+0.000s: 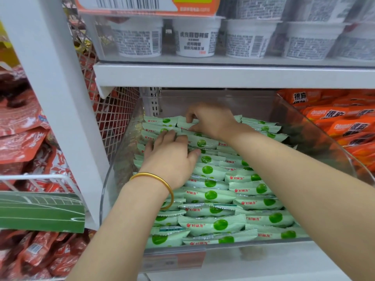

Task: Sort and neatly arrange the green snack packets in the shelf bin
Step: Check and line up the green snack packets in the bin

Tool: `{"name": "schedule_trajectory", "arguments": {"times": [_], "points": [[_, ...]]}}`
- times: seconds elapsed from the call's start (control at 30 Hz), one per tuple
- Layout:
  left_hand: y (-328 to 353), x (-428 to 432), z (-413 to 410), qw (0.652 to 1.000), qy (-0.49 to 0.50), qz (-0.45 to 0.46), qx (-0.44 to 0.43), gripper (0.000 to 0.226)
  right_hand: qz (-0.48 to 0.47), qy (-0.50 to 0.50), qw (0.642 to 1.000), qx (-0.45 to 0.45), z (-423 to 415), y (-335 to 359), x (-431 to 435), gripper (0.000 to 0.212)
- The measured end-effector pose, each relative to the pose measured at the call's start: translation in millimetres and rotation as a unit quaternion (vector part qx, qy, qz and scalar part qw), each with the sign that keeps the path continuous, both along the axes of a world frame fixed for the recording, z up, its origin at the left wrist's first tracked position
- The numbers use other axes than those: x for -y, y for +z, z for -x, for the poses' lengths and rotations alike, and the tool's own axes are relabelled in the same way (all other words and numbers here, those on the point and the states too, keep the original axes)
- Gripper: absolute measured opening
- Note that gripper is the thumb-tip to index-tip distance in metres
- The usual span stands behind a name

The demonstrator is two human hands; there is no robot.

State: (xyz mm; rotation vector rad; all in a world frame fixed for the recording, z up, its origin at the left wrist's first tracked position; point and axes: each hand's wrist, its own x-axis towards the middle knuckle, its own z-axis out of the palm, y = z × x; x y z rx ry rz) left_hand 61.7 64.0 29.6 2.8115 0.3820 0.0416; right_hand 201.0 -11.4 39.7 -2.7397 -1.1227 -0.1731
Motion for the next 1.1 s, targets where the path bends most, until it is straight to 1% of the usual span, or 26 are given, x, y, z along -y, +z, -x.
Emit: {"name": "schedule_trajectory", "arguments": {"times": [0.13,0.23,0.37,0.63,0.77,0.9,0.93,1.0,1.07,1.1], "points": [[1.3,-0.2,1.0,1.000,-0.001,0.001,-0.003,0.053,0.018,-0.005,1.000,0.008,-0.7,-2.6,0.1,0.023],[2.7,0.9,2.0,1.000,0.001,0.005,-0.005,0.053,-0.003,0.009,1.000,0.001,-2.0,-3.6,0.4,0.017],[3.7,0.0,1.5,1.000,0.002,0.011,-0.007,0.054,-0.017,-0.001,1.000,-0.010,-3.4,-3.5,0.5,0.021],[3.0,-1.6,2.1,1.000,0.000,0.007,-0.001,0.054,0.028,-0.004,0.999,-0.045,-3.7,0.3,3.2,0.030],[-2.7,-6.3,-0.9,1.000,0.005,-0.020,0.001,0.056,0.037,-0.009,0.999,0.000,-2.7,2.0,11.5,0.035],[-7.4,-8.6,-5.1,0.999,0.012,-0.035,-0.033,0.058,0.084,-0.001,0.996,-0.005,-1.7,-0.1,10.9,0.037],[-7.8,-9.0,-5.7,0.999,0.012,-0.037,-0.037,0.058,0.074,0.002,0.997,-0.024,-0.8,2.4,12.1,0.036],[-7.9,-9.8,-6.3,0.998,0.010,-0.038,-0.043,0.058,-0.006,-0.012,0.998,-0.065,5.0,12.8,22.0,0.031],[-8.0,-10.4,-6.4,0.998,0.007,-0.040,-0.047,0.059,-0.087,-0.043,0.994,-0.056,16.1,24.3,42.4,0.032],[-7.7,-10.4,-5.9,0.998,0.007,-0.040,-0.045,0.059,-0.100,-0.050,0.993,-0.047,25.1,28.9,55.1,0.034]]}}
